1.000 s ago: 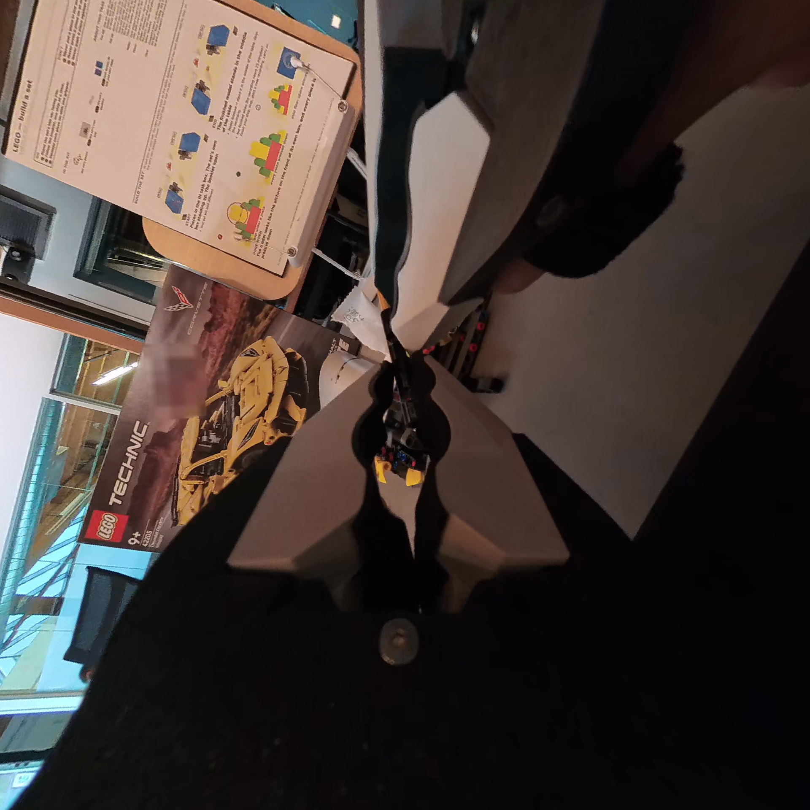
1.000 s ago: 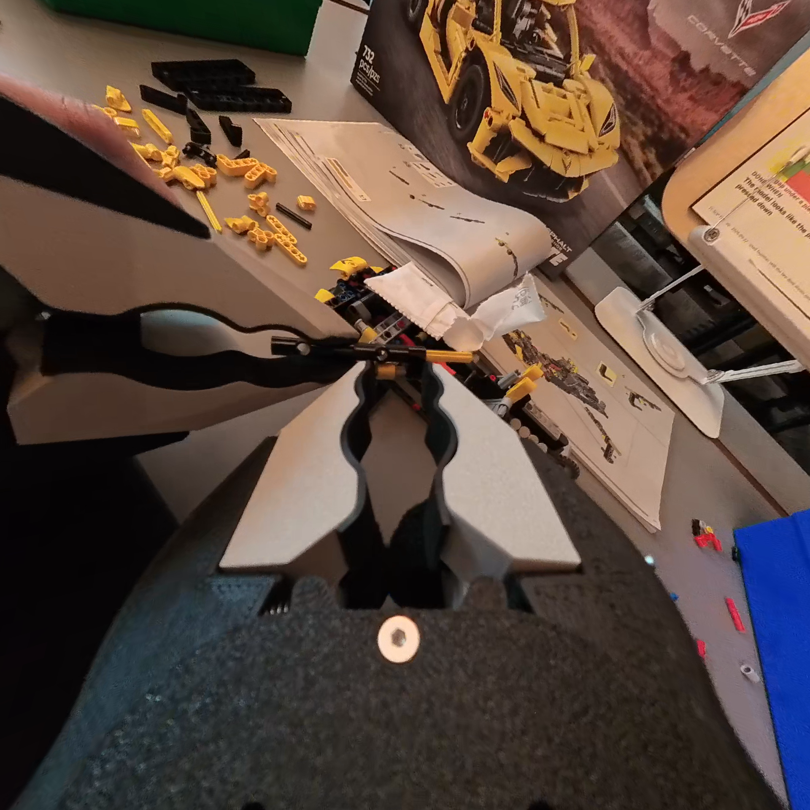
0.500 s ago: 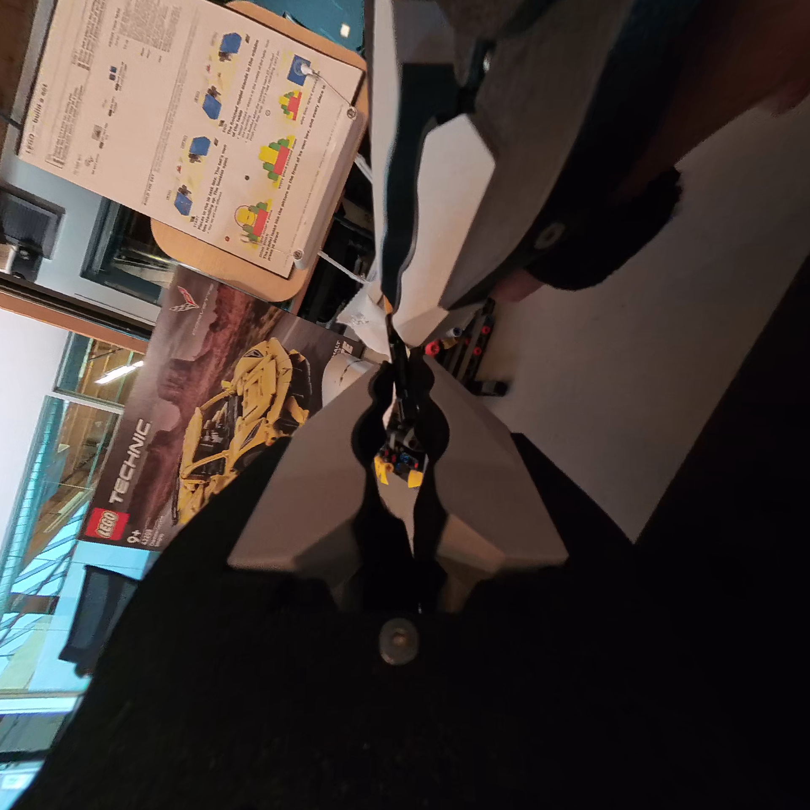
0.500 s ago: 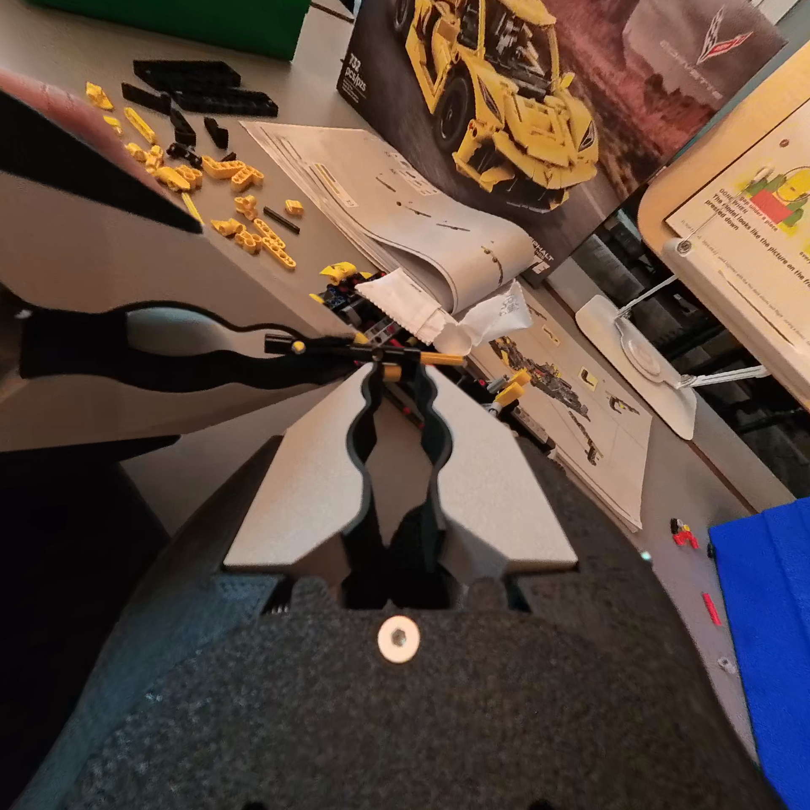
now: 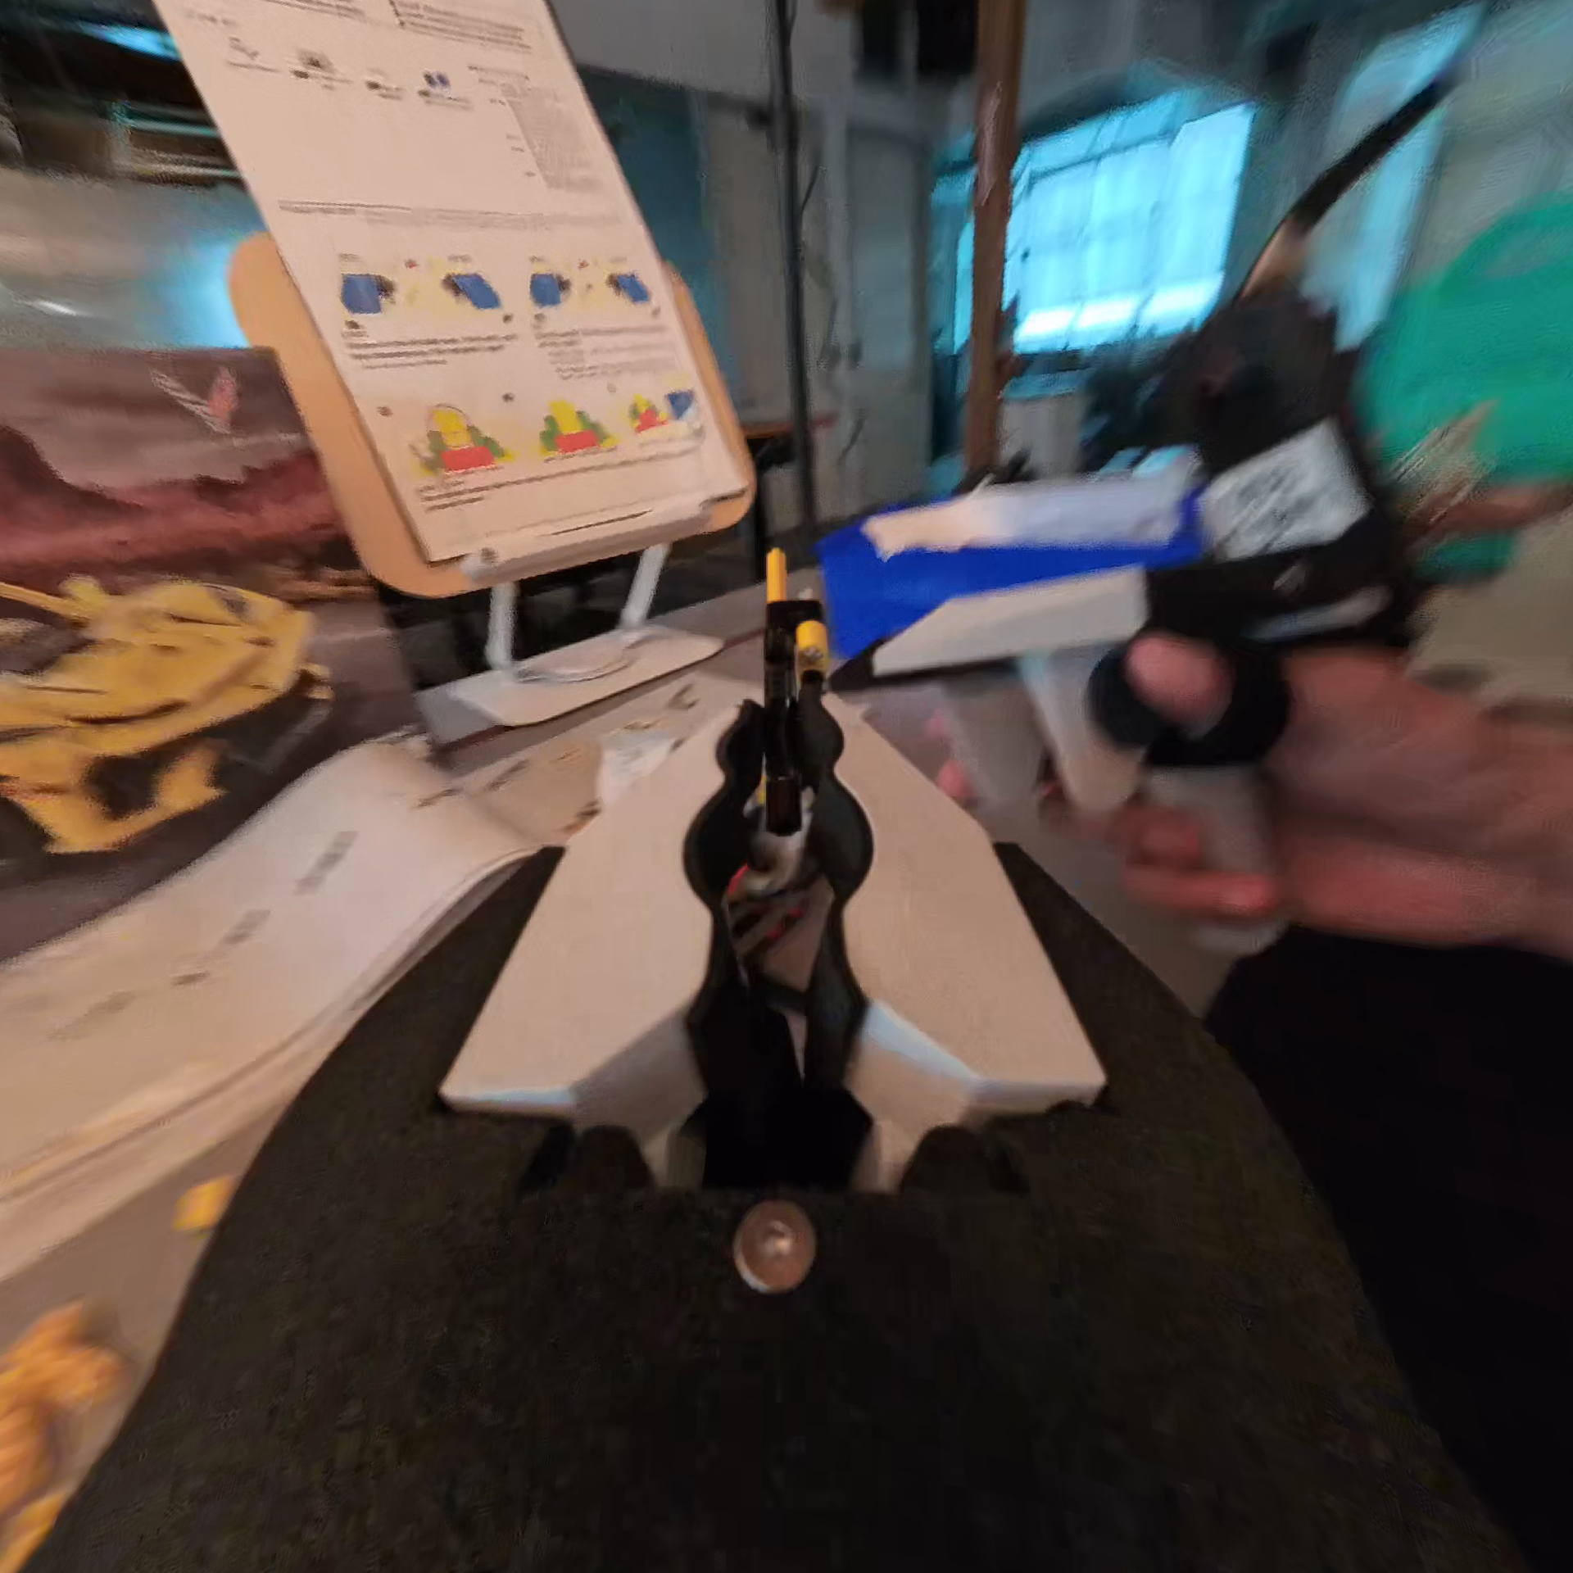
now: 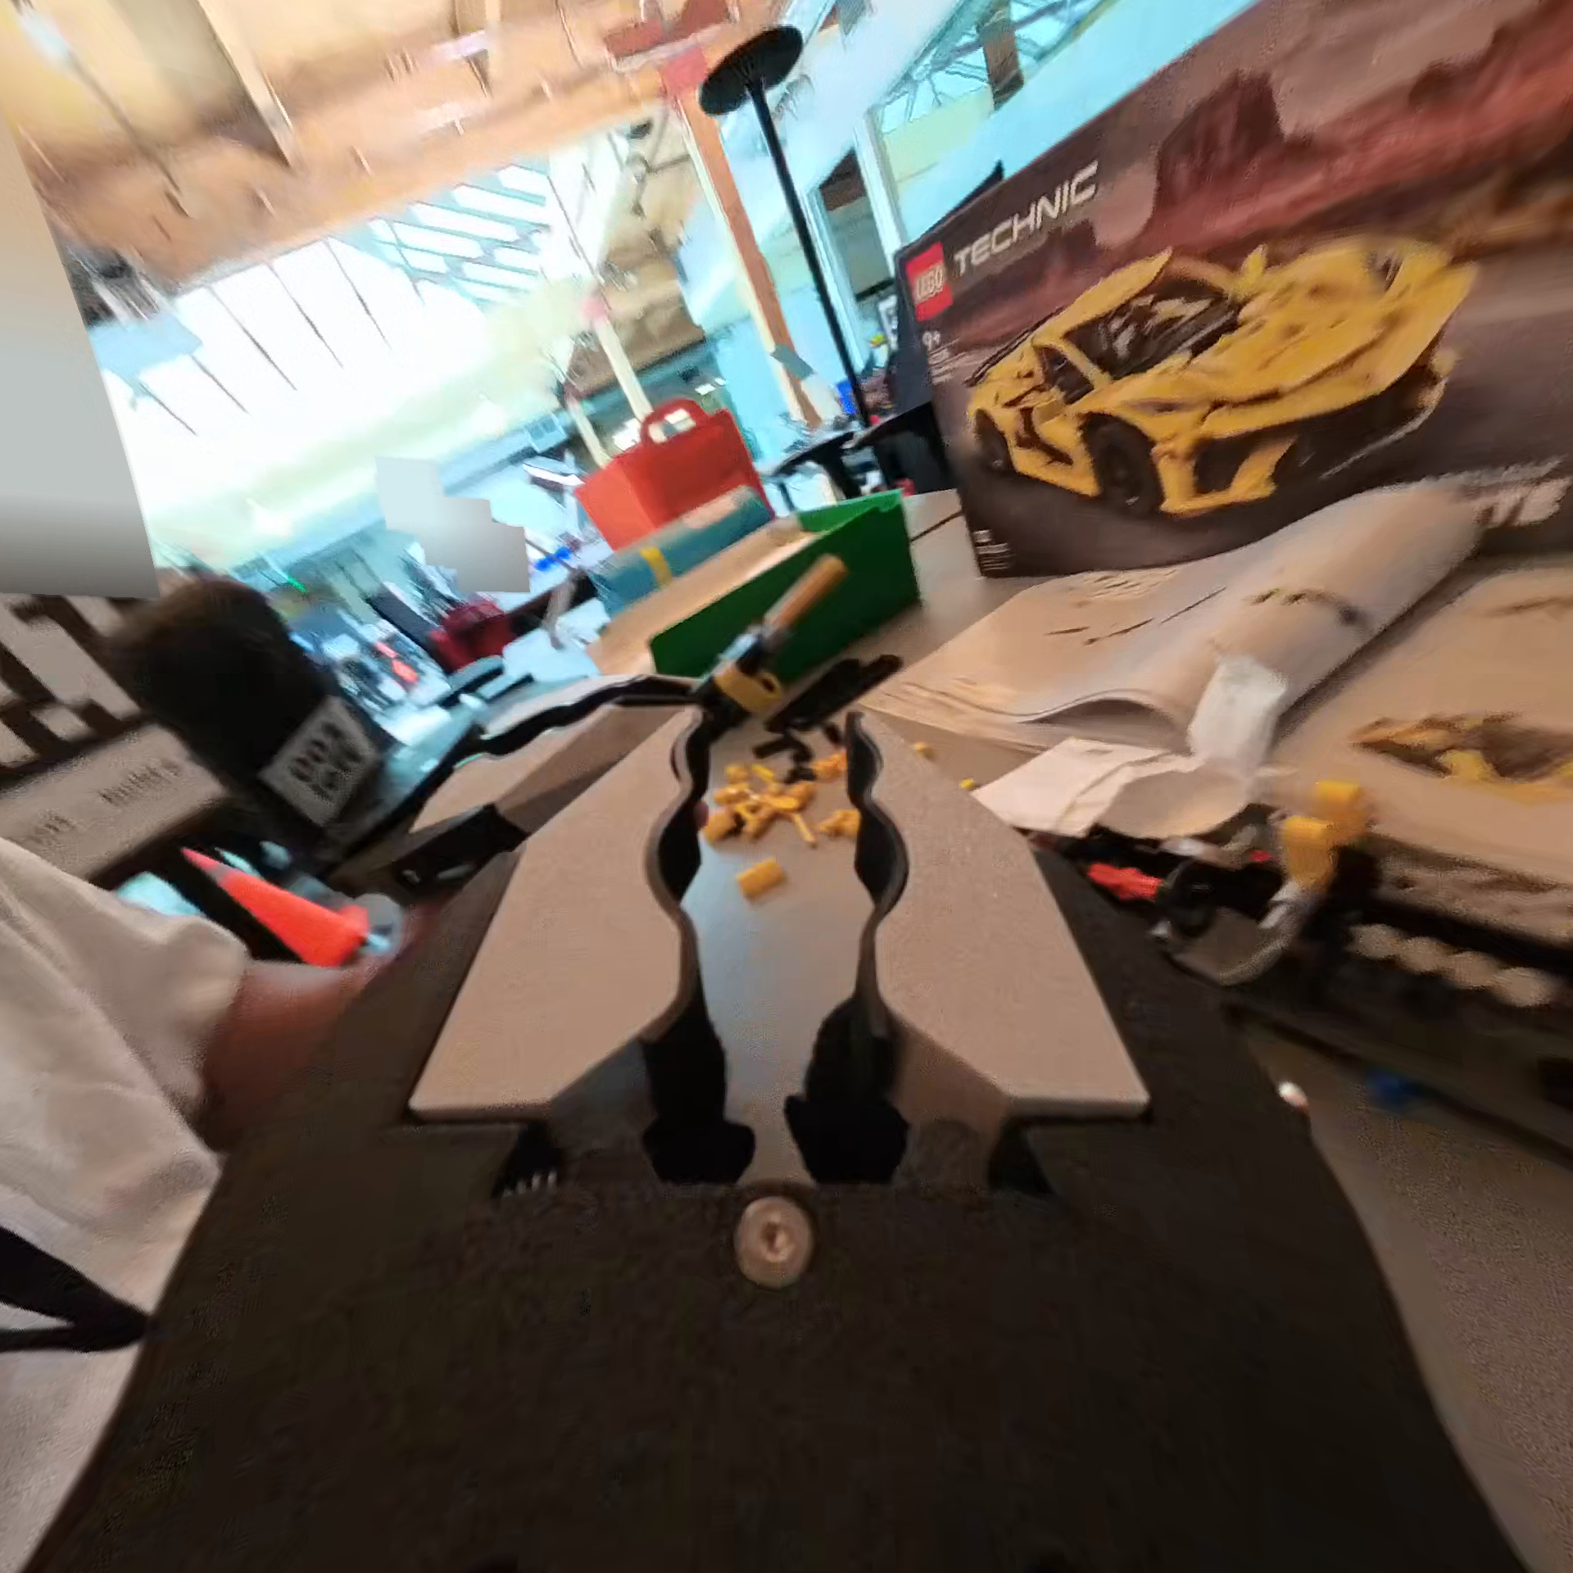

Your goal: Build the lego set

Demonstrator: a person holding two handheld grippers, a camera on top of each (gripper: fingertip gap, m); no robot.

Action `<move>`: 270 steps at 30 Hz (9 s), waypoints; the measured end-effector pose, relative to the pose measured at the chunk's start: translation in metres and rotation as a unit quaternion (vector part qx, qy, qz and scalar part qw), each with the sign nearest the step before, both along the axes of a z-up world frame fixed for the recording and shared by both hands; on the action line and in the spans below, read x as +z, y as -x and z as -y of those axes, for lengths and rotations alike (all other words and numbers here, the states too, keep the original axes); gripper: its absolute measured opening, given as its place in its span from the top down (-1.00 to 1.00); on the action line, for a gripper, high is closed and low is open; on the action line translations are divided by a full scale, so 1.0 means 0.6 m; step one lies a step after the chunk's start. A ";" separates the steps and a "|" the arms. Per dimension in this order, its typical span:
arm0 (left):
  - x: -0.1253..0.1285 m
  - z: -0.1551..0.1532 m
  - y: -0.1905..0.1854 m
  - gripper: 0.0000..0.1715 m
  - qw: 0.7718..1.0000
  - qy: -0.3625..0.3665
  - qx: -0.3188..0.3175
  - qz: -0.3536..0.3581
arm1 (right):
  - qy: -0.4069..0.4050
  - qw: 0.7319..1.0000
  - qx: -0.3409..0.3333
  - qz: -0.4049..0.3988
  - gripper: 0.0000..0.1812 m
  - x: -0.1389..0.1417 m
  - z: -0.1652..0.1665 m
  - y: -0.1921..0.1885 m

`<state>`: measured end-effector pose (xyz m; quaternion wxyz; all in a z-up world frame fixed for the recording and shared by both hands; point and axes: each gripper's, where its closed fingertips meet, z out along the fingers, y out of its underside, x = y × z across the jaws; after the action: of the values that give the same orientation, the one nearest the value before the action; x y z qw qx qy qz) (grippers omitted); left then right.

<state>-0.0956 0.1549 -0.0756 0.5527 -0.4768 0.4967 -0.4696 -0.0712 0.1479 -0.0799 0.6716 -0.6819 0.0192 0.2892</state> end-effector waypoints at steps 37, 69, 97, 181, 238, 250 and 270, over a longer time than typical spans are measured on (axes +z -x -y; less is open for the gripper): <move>-0.030 0.041 -0.022 0.84 0.977 -0.032 -0.149 -0.148 | 0.000 0.598 -0.230 0.768 0.84 -0.042 -0.009 -0.036; -0.032 -0.259 -0.201 0.98 0.932 -0.322 -0.146 -0.081 | 0.128 0.971 -0.176 0.099 0.65 -0.068 -0.080 -0.295; -0.126 -0.294 -0.245 0.98 0.875 -0.431 -0.115 -0.189 | 0.128 0.976 -0.154 0.091 0.78 -0.079 -0.050 -0.270; -0.061 -0.023 -0.222 0.98 0.889 -0.387 -0.185 -0.162 | 0.157 0.985 -0.062 0.036 0.75 -0.079 -0.038 -0.205; -0.076 -0.005 -0.056 0.69 0.819 -0.563 0.020 -0.114 | 0.233 0.913 0.221 -0.251 0.93 -0.061 -0.002 0.021; -0.063 -0.004 -0.053 0.86 0.762 -0.639 0.075 -0.067 | 0.194 0.877 0.233 -0.373 0.94 -0.053 -0.005 0.011; 0.011 -0.041 -0.101 0.94 0.860 0.323 -0.385 -0.093 | 0.013 0.998 0.059 -0.022 0.75 0.004 -0.053 -0.136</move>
<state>-0.0349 0.1794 -0.0688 0.0942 -0.4408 0.5106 -0.7322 0.0102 0.1799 -0.0773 0.6437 -0.6842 -0.0027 0.3428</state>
